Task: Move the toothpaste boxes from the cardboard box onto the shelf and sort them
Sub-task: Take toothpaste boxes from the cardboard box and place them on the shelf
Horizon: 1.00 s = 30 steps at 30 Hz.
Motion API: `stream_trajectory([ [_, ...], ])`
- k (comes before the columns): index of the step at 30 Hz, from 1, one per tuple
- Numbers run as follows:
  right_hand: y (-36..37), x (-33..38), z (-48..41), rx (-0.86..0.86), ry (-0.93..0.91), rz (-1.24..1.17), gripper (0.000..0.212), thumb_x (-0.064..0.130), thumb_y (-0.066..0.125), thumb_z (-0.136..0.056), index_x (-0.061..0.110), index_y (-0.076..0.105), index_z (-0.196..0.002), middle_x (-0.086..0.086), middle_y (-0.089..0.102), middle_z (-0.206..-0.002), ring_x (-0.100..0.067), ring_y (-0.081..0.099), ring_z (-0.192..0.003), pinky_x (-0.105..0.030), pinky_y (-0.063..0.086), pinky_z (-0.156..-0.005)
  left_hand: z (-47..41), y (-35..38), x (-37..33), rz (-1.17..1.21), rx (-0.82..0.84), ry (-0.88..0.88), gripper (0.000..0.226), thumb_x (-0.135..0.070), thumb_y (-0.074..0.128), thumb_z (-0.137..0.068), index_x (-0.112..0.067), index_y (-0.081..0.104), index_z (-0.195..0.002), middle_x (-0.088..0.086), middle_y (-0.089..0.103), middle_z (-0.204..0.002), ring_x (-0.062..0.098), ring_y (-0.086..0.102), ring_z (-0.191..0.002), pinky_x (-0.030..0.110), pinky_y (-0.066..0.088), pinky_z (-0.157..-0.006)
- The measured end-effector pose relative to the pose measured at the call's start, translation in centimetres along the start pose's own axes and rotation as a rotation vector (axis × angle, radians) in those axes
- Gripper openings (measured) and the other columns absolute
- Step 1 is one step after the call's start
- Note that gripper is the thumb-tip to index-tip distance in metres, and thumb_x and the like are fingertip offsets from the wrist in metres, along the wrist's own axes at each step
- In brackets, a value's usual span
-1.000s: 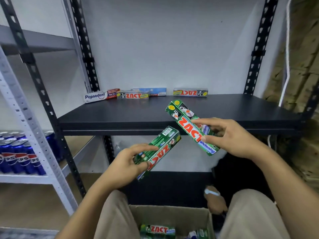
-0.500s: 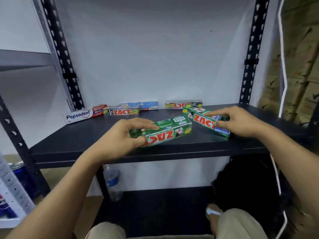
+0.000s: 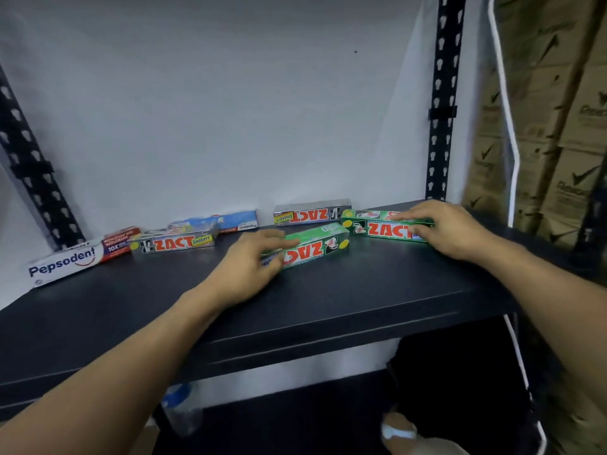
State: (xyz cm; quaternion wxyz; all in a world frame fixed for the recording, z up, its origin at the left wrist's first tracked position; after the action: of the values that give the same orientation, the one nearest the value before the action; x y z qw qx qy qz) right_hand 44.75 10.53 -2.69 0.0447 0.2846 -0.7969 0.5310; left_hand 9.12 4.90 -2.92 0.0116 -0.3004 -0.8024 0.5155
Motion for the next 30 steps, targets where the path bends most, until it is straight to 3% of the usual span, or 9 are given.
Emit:
stream_trajectory([
  [3, 0.2, -2.8, -1.4, -0.072, 0.061, 0.062, 0.039, 0.024, 0.059, -0.097, 0.044, 0.06, -0.13, 0.001, 0.061, -0.129, -0.02, 0.055, -0.11, -0.044, 0.048, -0.097, -2.5, 1.4, 1.1, -0.103, -0.015, 0.018, 0.039, -0.039, 0.054, -0.094, -0.04, 0.061, -0.132, -0.002, 0.055, -0.136, 0.021, 0.048, -0.126, 0.048, 0.042, -0.105],
  [6, 0.2, -4.8, -2.8, -0.111, 0.088, 0.087, 0.037, 0.021, 0.059, -0.097, 0.04, 0.062, -0.13, 0.001, 0.063, -0.129, -0.022, 0.057, -0.111, -0.043, 0.048, -0.099, -5.1, 2.9, 1.5, -0.189, -0.008, 0.053, 0.046, -0.032, 0.065, -0.094, -0.039, 0.055, -0.138, 0.004, 0.051, -0.138, 0.027, 0.044, -0.126, 0.047, 0.037, -0.108],
  [11, 0.3, -7.1, -4.8, -0.116, 0.13, 0.061, 0.036, 0.022, 0.061, -0.097, 0.03, 0.063, -0.132, -0.003, 0.063, -0.133, -0.023, 0.056, -0.119, -0.037, 0.045, -0.103, -9.3, 5.1, 1.8, -0.163, 0.029, 0.098, 0.05, -0.029, 0.065, -0.094, -0.041, 0.051, -0.141, 0.001, 0.051, -0.139, 0.023, 0.045, -0.129, 0.046, 0.038, -0.11],
  [17, 0.3, -8.7, -6.9, -0.13, 0.205, 0.153, 0.036, 0.027, 0.057, -0.099, 0.032, 0.06, -0.134, -0.007, 0.059, -0.122, -0.025, 0.055, -0.108, -0.042, 0.048, -0.096, -13.7, 7.7, 1.6, -0.115, 0.012, 0.131, 0.047, -0.024, 0.063, -0.095, -0.037, 0.054, -0.14, 0.0, 0.054, -0.139, 0.022, 0.048, -0.128, 0.033, 0.037, -0.109],
  [23, 0.3, -10.6, -8.0, -0.245, 0.332, 0.12, 0.036, 0.028, 0.062, -0.096, 0.028, 0.063, -0.132, -0.014, 0.057, -0.127, -0.03, 0.056, -0.111, -0.037, 0.045, -0.096, -16.9, 9.9, 0.5, -0.084, -0.043, 0.116, 0.046, -0.023, 0.064, -0.093, -0.039, 0.057, -0.136, -0.003, 0.057, -0.13, 0.023, 0.048, -0.119, 0.038, 0.043, -0.102],
  [30, -0.2, -10.3, -7.5, -0.266, 0.391, 0.045, 0.04, 0.022, 0.069, -0.093, 0.028, 0.064, -0.132, -0.012, 0.056, -0.135, -0.029, 0.055, -0.118, -0.033, 0.042, -0.098, -16.8, 10.1, 0.5, -0.13, -0.054, 0.135, 0.046, -0.029, 0.061, -0.095, -0.041, 0.054, -0.139, -0.003, 0.053, -0.141, 0.022, 0.046, -0.125, 0.041, 0.043, -0.104],
])
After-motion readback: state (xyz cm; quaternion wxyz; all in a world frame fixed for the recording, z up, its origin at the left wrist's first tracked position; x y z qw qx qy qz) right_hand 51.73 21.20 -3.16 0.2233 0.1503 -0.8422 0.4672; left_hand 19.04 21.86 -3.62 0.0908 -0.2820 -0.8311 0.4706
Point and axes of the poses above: each hand's wrist, its own z-axis away from the middle knuckle, its own y-axis out of the palm, x = y × z, the point moved 3 cm from there along -z, towards the middle knuckle
